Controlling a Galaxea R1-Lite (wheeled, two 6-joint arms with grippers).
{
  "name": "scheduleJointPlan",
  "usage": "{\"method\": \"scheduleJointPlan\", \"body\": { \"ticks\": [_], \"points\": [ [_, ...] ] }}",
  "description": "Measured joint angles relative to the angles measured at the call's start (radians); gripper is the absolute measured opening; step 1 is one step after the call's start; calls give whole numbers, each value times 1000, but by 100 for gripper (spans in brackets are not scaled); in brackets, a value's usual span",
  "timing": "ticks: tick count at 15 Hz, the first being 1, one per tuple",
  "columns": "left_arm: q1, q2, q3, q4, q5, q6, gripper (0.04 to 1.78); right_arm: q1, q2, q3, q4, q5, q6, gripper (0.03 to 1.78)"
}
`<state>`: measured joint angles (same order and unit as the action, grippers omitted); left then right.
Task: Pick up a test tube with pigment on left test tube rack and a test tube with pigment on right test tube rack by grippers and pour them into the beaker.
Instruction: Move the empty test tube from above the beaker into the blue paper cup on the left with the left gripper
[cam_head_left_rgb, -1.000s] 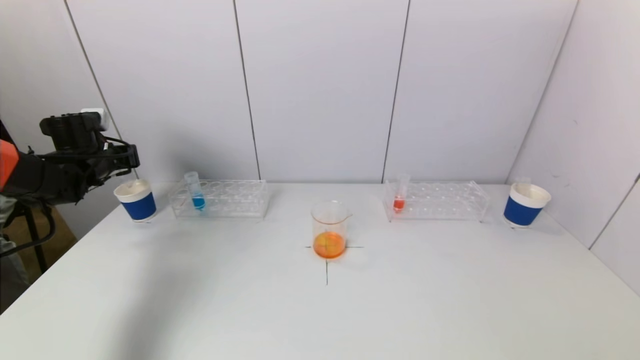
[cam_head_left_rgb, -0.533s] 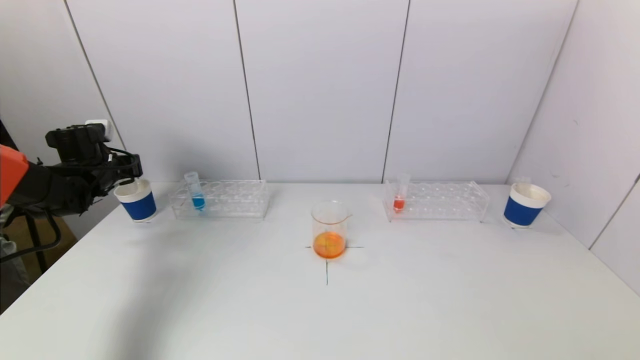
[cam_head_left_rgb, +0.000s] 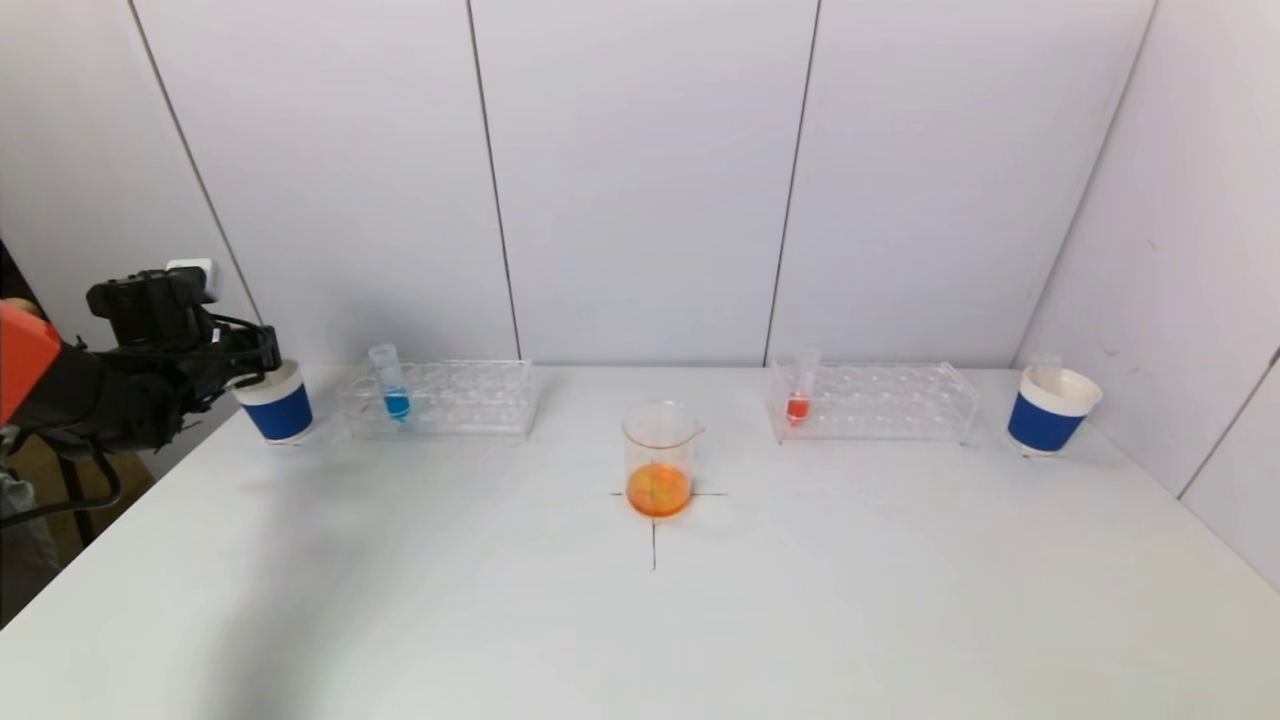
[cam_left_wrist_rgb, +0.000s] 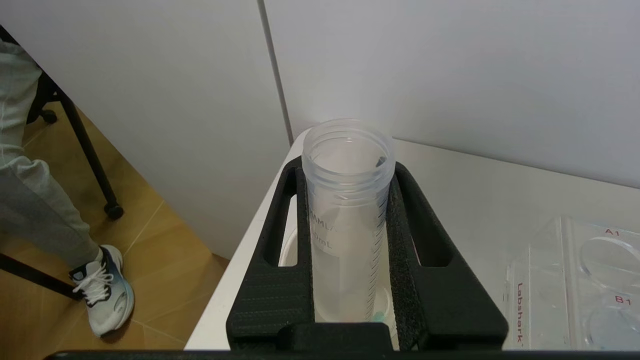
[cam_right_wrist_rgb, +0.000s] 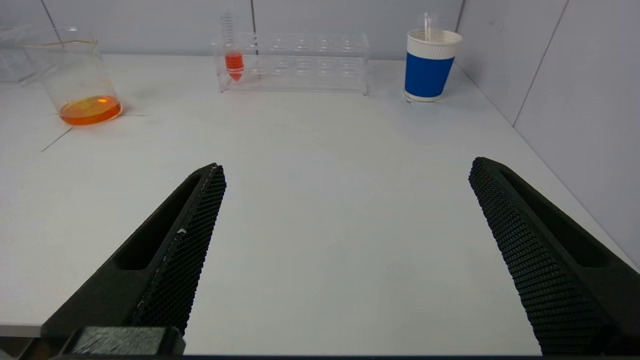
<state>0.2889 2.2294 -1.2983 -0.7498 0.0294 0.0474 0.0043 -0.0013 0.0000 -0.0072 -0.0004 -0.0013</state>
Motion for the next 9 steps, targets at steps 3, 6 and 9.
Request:
{"method": "scheduleJointPlan", "body": {
  "ticks": [3,6,9],
  "points": [
    [6,1,1,-10,-9,0,44,0,0,0,0,0,0,177],
    [6,3,0,-9,-11,0,44,0,0,0,0,0,0,177],
    [7,4,-1,-10,-12,1,44,0,0,0,0,0,0,177]
  ]
}}
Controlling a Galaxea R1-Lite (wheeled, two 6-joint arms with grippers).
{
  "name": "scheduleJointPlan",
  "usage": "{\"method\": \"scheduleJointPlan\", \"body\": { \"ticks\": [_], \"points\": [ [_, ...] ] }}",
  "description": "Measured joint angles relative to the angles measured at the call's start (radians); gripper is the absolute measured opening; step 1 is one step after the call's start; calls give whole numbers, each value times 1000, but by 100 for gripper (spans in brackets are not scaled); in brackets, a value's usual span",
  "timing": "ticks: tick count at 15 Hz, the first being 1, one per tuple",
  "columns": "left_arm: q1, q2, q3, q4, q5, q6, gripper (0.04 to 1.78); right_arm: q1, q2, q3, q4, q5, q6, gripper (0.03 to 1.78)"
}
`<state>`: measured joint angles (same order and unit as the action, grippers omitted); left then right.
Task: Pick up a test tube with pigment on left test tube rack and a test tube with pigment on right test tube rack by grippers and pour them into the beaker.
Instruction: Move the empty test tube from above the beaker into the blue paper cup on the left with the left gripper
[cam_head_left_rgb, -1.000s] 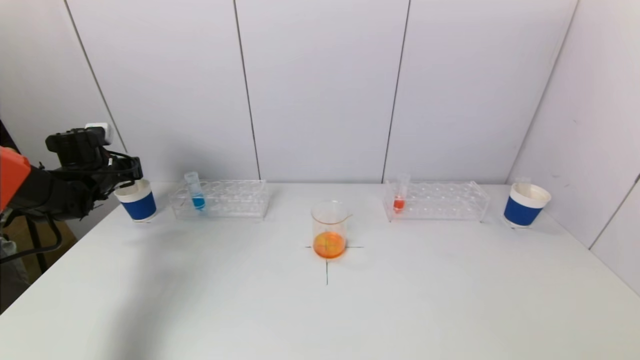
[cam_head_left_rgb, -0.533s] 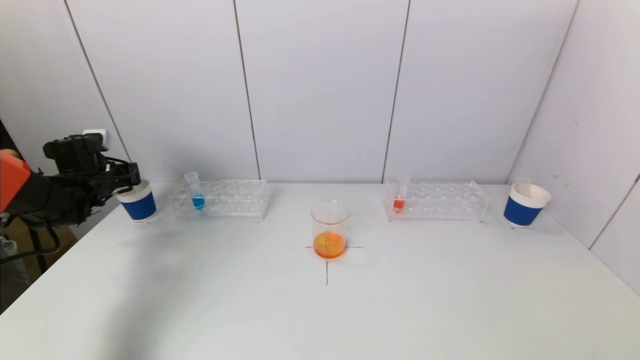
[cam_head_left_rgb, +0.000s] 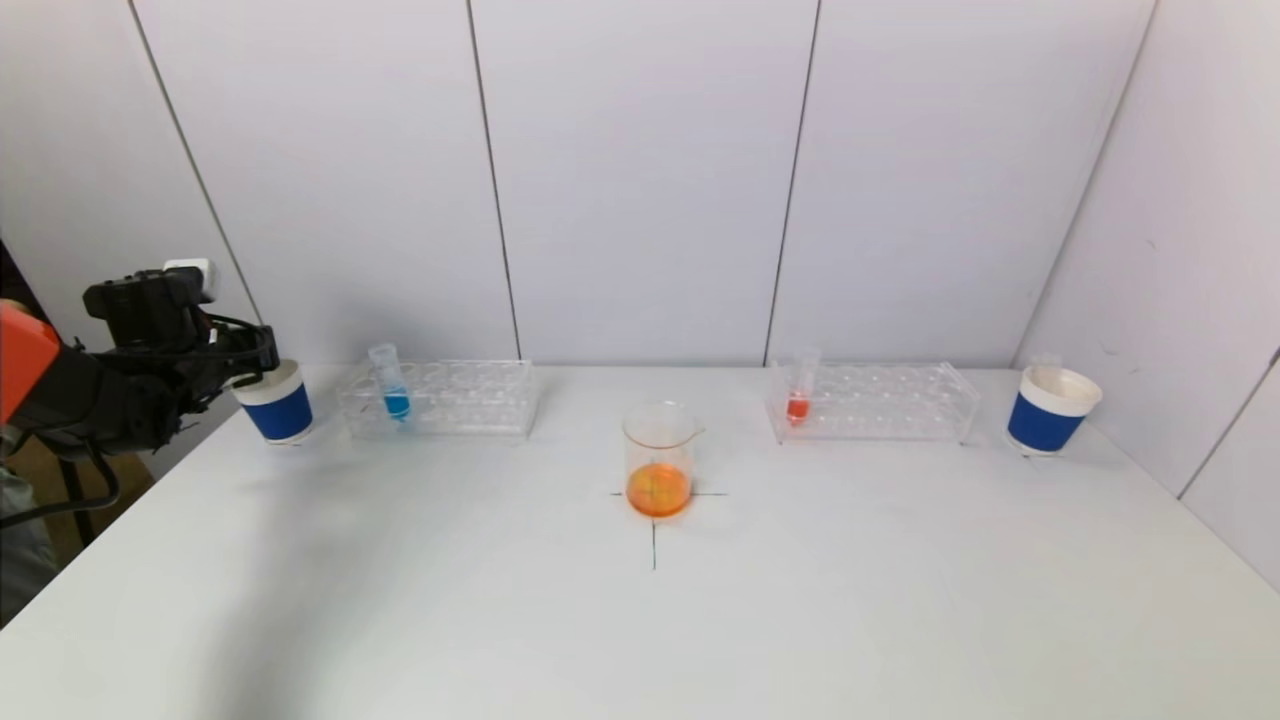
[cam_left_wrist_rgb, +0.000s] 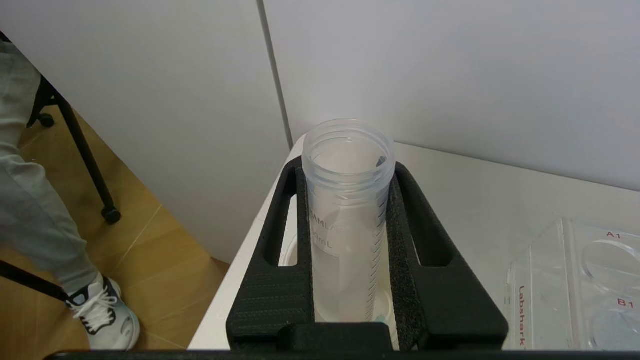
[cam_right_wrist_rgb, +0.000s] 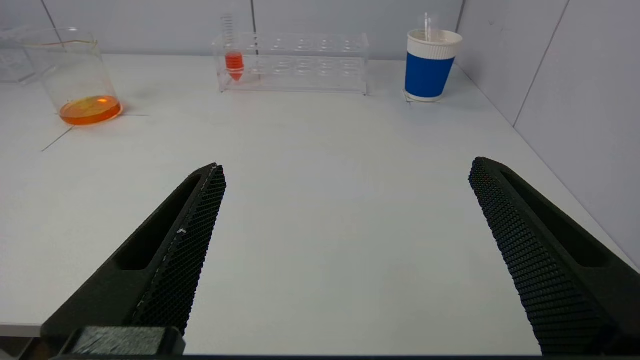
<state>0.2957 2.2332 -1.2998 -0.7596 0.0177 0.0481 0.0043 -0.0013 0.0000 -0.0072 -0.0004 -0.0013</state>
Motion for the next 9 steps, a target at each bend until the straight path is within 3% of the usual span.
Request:
{"method": "scheduleJointPlan", "body": {
  "ticks": [9],
  "points": [
    [0,7,0,-12,-3,0,47,0,0,0,0,0,0,177]
  ]
}}
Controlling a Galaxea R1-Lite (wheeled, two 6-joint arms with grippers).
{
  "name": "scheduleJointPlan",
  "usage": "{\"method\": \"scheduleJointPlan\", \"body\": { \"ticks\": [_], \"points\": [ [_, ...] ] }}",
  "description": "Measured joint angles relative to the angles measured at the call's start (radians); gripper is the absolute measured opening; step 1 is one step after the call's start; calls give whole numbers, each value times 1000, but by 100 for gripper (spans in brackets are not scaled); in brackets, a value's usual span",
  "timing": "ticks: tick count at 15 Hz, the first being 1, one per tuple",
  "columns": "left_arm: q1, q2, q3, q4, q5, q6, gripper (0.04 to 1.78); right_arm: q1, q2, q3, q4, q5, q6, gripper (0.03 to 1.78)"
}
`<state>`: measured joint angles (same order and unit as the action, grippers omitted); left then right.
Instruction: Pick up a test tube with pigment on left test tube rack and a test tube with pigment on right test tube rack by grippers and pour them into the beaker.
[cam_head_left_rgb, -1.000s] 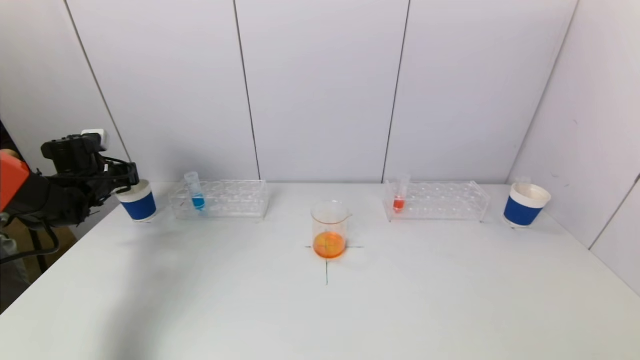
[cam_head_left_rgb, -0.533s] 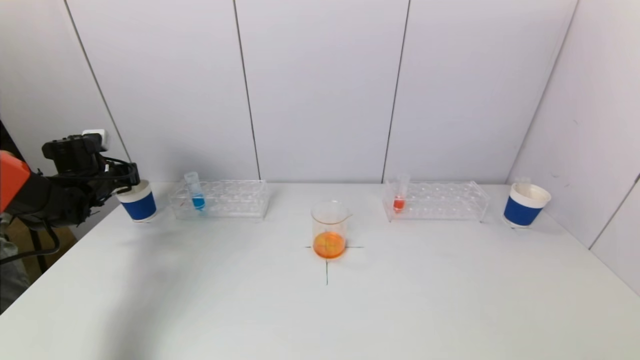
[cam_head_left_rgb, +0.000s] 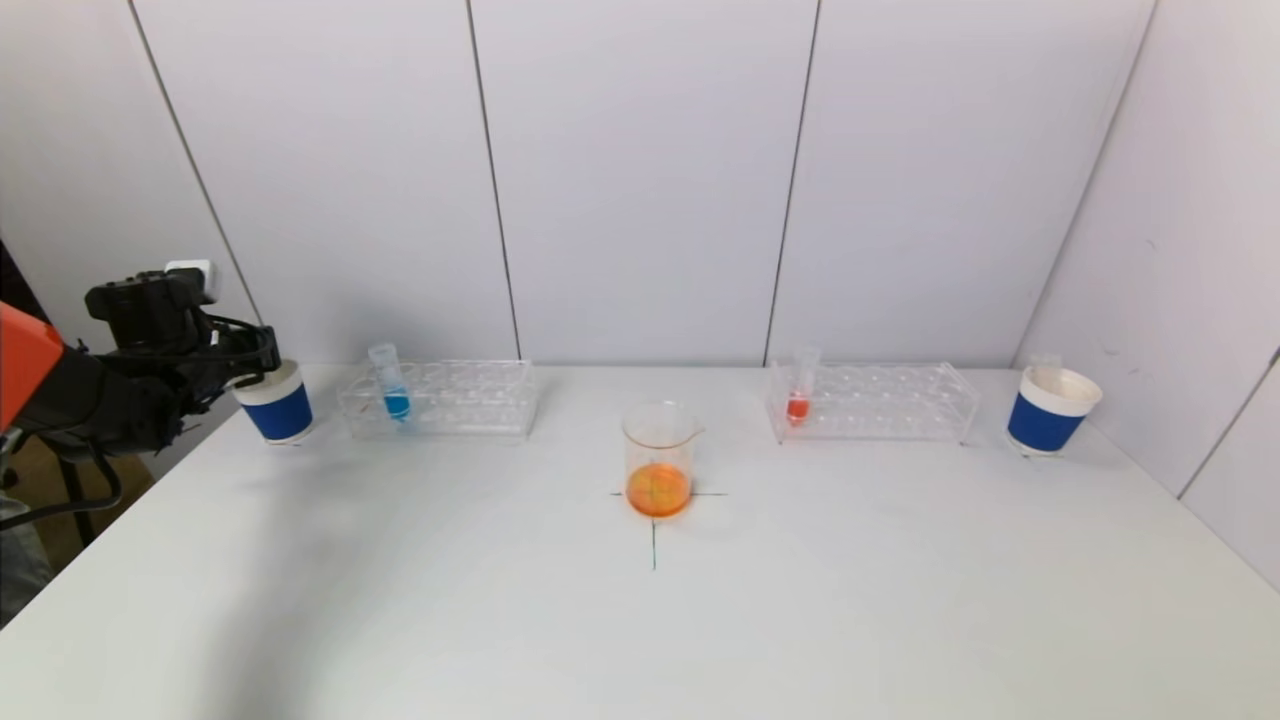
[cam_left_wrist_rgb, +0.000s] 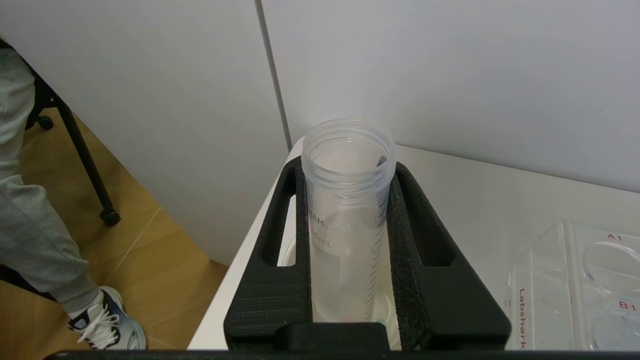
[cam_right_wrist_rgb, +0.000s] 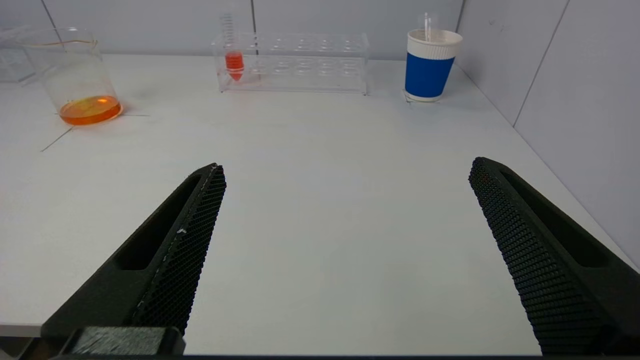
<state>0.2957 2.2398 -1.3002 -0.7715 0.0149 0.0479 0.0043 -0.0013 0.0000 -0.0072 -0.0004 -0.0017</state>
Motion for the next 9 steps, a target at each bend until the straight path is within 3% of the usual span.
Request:
{"method": "scheduleJointPlan", "body": {
  "ticks": [3,9],
  "points": [
    [0,0,1,-1,-7,0,68,0,0,0,0,0,0,177],
    [0,-4,-1,-1,-11,1,156,0,0,0,0,0,0,177]
  ]
}}
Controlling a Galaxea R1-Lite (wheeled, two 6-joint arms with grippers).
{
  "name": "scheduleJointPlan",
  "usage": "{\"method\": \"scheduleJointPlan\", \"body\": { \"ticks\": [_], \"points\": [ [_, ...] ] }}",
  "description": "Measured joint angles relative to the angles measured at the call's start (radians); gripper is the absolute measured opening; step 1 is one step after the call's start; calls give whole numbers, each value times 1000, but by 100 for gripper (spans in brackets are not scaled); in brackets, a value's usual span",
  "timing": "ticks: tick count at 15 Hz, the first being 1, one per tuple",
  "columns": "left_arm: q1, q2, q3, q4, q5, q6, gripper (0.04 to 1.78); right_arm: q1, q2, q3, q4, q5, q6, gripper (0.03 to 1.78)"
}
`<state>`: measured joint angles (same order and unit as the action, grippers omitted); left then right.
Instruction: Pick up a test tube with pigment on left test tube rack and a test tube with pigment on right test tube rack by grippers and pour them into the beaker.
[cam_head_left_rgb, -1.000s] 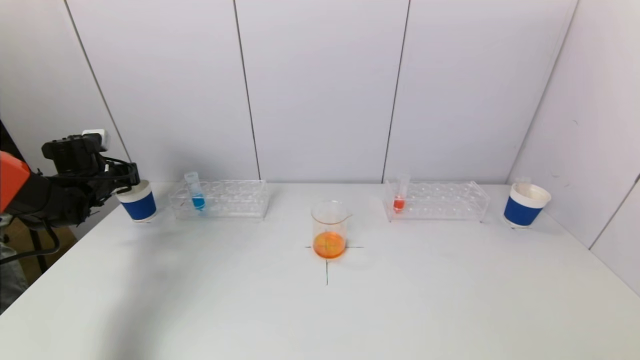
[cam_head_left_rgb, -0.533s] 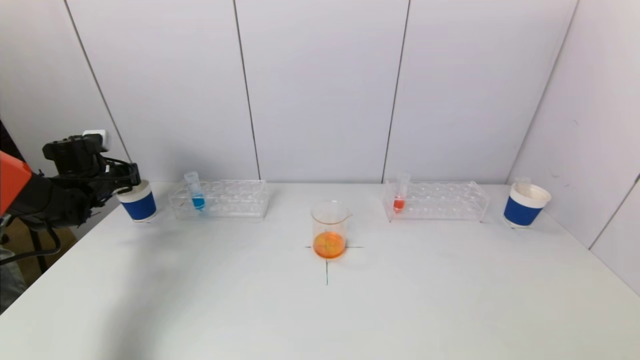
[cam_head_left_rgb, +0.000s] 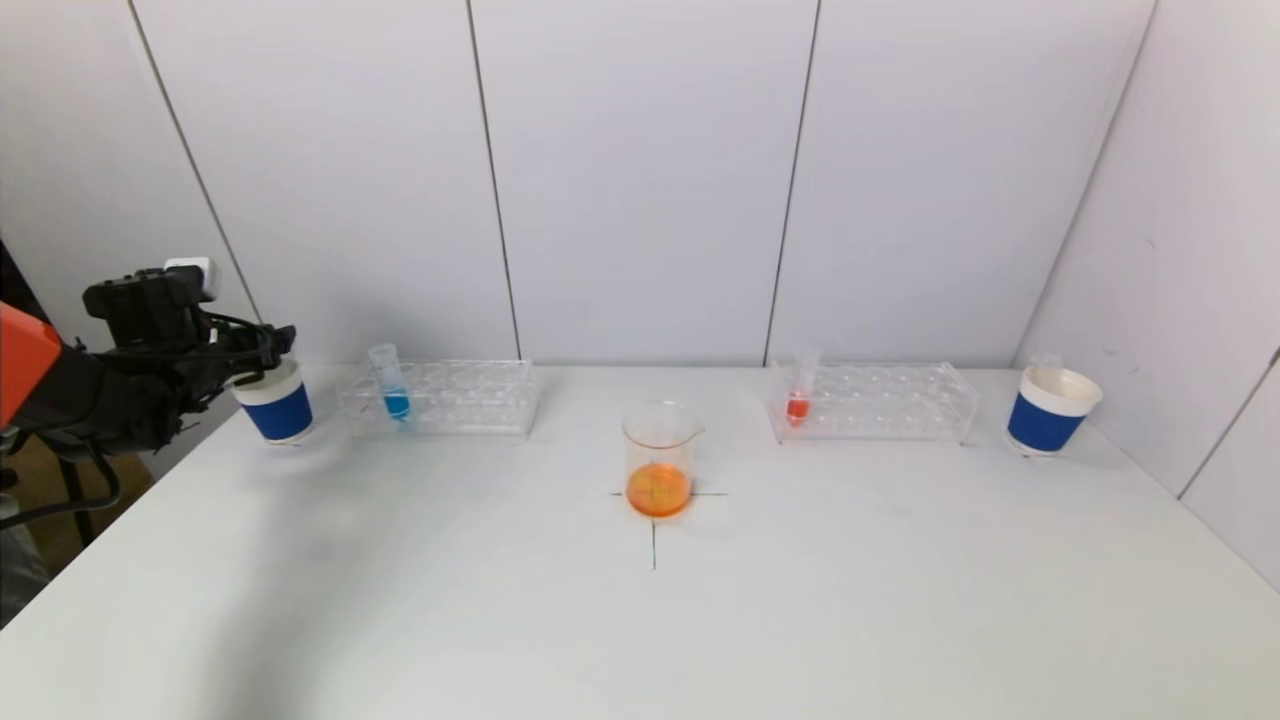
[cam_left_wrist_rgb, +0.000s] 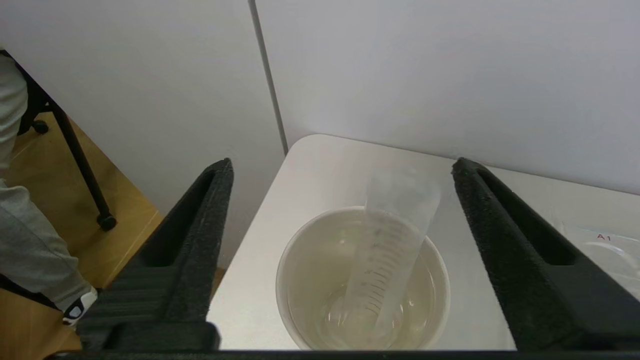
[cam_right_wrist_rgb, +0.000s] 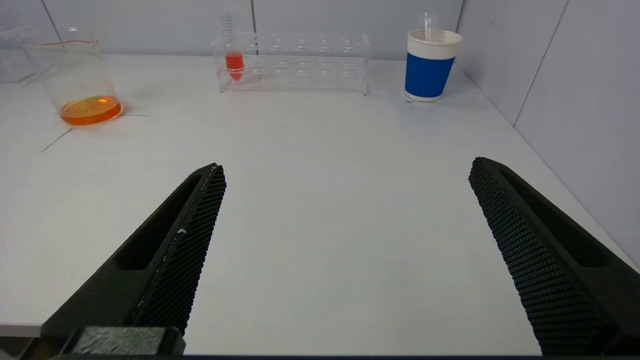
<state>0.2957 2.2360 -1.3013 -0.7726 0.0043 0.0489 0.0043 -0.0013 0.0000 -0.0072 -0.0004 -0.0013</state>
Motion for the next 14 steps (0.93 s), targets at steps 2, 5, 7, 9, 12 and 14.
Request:
{"method": "scheduleJointPlan", "body": {
  "ticks": [2,5,7,9,12,14],
  "points": [
    [0,0,-1,0,-1,0,171,0,0,0,0,0,0,177],
    [0,-3,1,0,0,0,177,0,0,0,0,0,0,177],
    [-1,-14,1,2,-6,0,176,0,0,0,0,0,0,177],
    [-13,-36,-4,10,-9,-1,176,0,0,0,0,0,0,177],
    [-61,-97,11,15,-9,-1,176,0,0,0,0,0,0,177],
    [-104,-155,49,16,-5,-2,176,0,0,0,0,0,0,177]
  ]
}}
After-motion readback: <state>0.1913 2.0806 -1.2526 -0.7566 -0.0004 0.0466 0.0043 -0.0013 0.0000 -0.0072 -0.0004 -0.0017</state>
